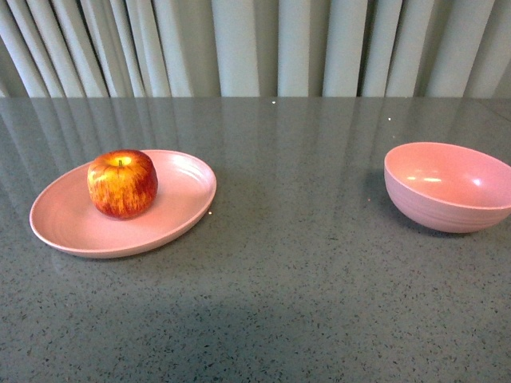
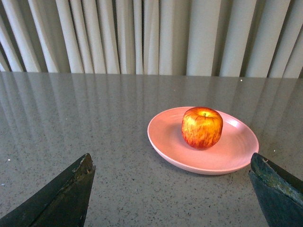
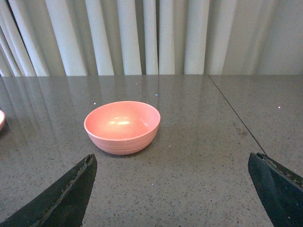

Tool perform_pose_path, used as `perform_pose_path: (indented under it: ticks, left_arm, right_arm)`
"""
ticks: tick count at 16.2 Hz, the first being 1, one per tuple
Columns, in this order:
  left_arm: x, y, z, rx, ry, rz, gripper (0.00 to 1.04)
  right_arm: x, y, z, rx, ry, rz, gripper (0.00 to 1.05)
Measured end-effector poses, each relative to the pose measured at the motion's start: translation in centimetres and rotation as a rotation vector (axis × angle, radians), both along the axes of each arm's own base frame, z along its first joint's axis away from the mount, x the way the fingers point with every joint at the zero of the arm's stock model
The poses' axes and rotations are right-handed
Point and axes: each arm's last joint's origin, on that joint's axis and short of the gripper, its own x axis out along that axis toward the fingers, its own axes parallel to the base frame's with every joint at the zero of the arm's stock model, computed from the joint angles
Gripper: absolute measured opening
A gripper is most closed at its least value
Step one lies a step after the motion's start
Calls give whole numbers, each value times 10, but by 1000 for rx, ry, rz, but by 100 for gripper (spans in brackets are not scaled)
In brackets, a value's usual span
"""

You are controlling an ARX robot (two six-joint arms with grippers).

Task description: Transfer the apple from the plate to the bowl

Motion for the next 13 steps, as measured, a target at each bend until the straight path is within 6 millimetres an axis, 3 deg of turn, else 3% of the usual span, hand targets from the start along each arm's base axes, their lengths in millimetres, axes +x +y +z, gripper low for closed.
perform_pose_path:
  ticks: [13]
  left_arm:
    - [0,0,0,0,0,0,98]
  right_arm:
    - [0,0,0,0,0,0,98]
